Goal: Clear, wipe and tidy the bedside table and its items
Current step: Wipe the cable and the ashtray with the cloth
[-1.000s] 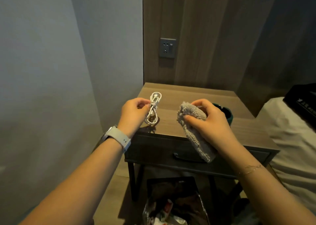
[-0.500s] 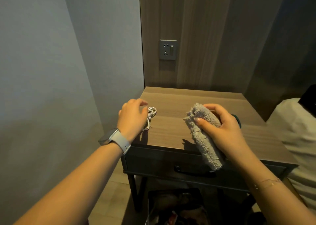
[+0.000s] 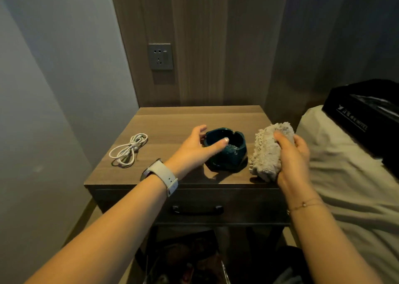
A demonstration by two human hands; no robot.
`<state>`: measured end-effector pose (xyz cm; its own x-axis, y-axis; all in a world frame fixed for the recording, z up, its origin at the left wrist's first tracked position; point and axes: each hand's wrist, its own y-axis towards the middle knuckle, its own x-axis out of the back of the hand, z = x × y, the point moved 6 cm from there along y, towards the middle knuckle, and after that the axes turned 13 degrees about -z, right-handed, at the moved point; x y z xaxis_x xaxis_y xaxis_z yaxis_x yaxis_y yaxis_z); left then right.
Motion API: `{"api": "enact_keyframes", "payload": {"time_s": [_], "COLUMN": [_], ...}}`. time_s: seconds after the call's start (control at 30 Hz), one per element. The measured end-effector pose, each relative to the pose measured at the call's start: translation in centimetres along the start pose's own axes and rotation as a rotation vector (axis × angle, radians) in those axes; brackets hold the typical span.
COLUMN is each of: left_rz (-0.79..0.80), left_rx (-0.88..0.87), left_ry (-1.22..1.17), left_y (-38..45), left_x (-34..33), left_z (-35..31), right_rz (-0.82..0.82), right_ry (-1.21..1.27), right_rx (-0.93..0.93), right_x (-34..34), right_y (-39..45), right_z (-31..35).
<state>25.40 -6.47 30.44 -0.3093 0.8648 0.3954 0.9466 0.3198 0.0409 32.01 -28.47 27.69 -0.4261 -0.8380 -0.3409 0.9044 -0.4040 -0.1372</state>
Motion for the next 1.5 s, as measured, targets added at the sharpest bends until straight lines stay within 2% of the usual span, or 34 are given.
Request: {"api": "enact_keyframes", "payload": {"time_s": [0.07, 0.13, 0.3, 0.4, 0.5, 0.63, 0.77, 0.83, 0.93, 1.07, 1.17, 1.27, 1.4, 1.5], "left_rz": [0.065, 0.062, -0.053, -0.105, -0.159, -0.228, -0.235, -0.222, -0.202, -0.14, -0.057, 0.054, 0.178, 0.197], "left_rx": [-0.071, -0.125, -0.228, -0.317, -0.402, -0.44, -0.455, -0.457, -0.417, -0.331, -0.178, 0.08, 0.515, 0.713], "left_ry": [0.081, 0.134, 0.166, 0.158, 0.183, 0.111, 0.05, -0.006, -0.094, -0.126, -0.153, -0.285, -0.717, -0.909], "left_y": [0.3, 0.8, 2.1, 1.8, 0.6, -2.8, -8.1, -10.6, -13.6, -16.0, -16.6, -17.5, -18.8, -19.5], "left_x": [-1.3, -2.0, -2.2, -2.0, -1.2, 1.2, 3.9, 5.0, 6.4, 7.2, 7.6, 6.9, 5.1, 4.0], "left_z": [0.3, 0.8, 1.5, 1.0, -0.2, -1.2, -0.5, 0.3, 2.4, 5.8, 9.4, 12.7, 15.5, 16.7], "right_rz": [0.012, 0.087, 0.207, 0.226, 0.287, 0.461, 0.707, 0.765, 0.798, 0.791, 0.759, 0.68, 0.645, 0.637], "right_ry": [-0.154, -0.275, -0.464, -0.444, -0.32, -0.139, -0.159, -0.167, -0.283, -0.383, -0.438, -0.526, -0.579, -0.613], "right_rx": [0.116, 0.167, 0.126, 0.014, -0.122, -0.269, -0.369, -0.424, -0.389, -0.413, -0.404, -0.333, -0.247, -0.203], "right_x": [-0.8, -1.9, -3.6, -3.7, -3.5, -3.1, -2.3, -1.8, -1.3, -0.6, -0.1, 0.8, 1.6, 1.7], "right_y": [0.8, 1.1, 0.9, 0.6, -0.4, -4.2, -9.7, -12.2, -15.1, -17.8, -19.2, -19.8, -20.1, -19.9], "right_z": [0.6, 0.8, -0.7, -1.3, -1.6, -0.8, -0.8, -0.9, -1.8, -4.8, -7.1, -9.5, -11.4, -12.2]}}
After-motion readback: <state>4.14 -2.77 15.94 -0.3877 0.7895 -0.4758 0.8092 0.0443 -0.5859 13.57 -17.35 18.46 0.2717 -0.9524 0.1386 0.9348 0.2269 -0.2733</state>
